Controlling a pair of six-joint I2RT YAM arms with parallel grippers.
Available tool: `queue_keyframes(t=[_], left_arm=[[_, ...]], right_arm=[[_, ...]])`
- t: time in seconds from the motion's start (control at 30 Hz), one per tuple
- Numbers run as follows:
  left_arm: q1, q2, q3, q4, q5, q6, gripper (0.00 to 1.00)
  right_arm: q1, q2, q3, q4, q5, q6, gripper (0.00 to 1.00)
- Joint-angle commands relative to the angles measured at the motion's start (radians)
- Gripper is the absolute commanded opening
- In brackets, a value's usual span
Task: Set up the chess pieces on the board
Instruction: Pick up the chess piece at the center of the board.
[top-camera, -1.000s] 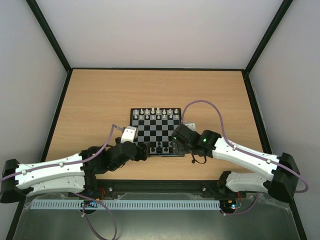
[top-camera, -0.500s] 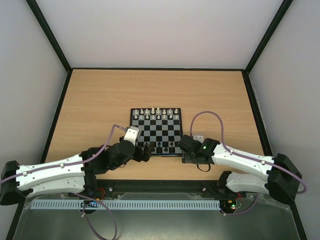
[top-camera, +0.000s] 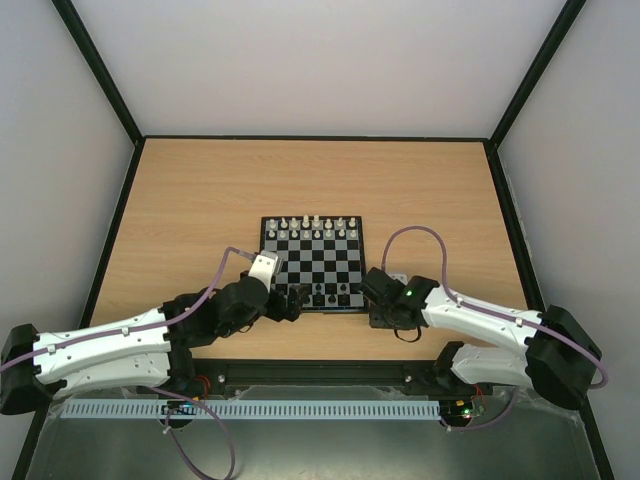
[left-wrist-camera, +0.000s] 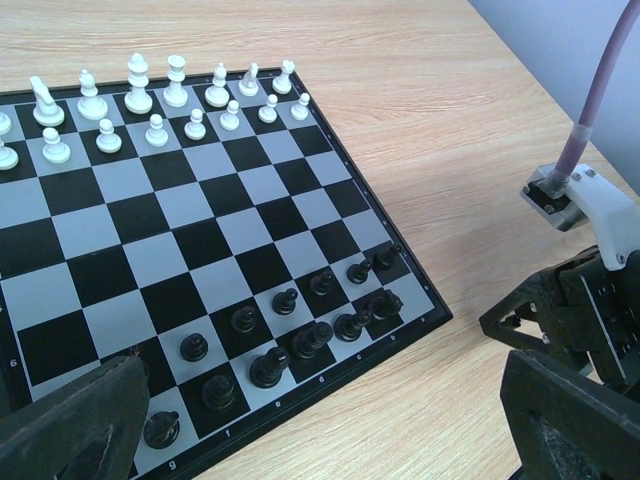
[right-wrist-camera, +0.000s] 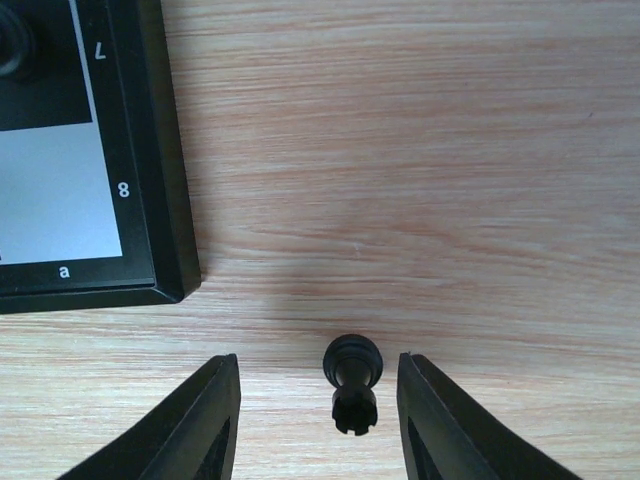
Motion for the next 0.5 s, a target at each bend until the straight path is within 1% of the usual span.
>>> queue_keyframes(t=[0.0, 0.13, 0.27, 0.47], left_arm=[[0.009, -0.004, -0.016, 0.034, 0.015, 0.014, 0.99], [0.013, -0.006, -0.017, 0.034, 0.022, 0.017, 0.99], [0.016, -0.01, -0.017, 0.034, 0.025, 0.02, 0.99], [0.022, -0.01, -0.018, 0.036, 0.032, 0.027, 0.99]], right_arm=[[-0.005, 0.024, -0.014, -0.017, -0.017, -0.005, 0.41], [-0.005, 0.029, -0.014, -0.022, -0.018, -0.003, 0.4], [-0.006, 0.03, -0.011, -0.028, -0.013, -0.001, 0.34], [-0.007, 0.046, -0.01, -0.031, -0.009, 0.0, 0.29]])
